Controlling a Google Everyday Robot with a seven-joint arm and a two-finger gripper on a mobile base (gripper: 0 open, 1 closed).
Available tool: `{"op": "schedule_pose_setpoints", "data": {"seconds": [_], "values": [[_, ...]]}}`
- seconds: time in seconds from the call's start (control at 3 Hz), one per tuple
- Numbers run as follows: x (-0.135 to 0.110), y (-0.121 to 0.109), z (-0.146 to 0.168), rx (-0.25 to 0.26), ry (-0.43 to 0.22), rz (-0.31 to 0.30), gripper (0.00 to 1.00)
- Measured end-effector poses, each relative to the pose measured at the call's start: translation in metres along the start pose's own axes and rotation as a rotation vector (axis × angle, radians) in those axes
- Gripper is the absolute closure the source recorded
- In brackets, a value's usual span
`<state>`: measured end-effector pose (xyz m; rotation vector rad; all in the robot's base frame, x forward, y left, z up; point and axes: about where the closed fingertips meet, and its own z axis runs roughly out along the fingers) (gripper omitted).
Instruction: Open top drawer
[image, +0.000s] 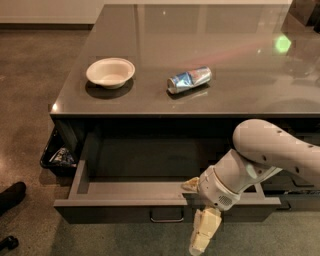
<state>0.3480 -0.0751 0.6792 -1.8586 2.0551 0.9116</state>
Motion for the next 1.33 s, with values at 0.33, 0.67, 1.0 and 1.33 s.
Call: {"op": "schedule_pose_setpoints", "data": {"seconds": [0.33, 0.67, 1.0, 1.33], "values": [[0.000, 0.000, 0.000, 0.000, 0.000, 0.000, 0.00], [0.000, 0.009, 0.002, -0.062, 0.008, -0.024, 0.00], [0.009, 0.035, -0.012, -0.096, 0.077, 0.005, 0.00], [0.009, 0.050, -0.028, -0.062, 0.116, 0.040, 0.00]]}}
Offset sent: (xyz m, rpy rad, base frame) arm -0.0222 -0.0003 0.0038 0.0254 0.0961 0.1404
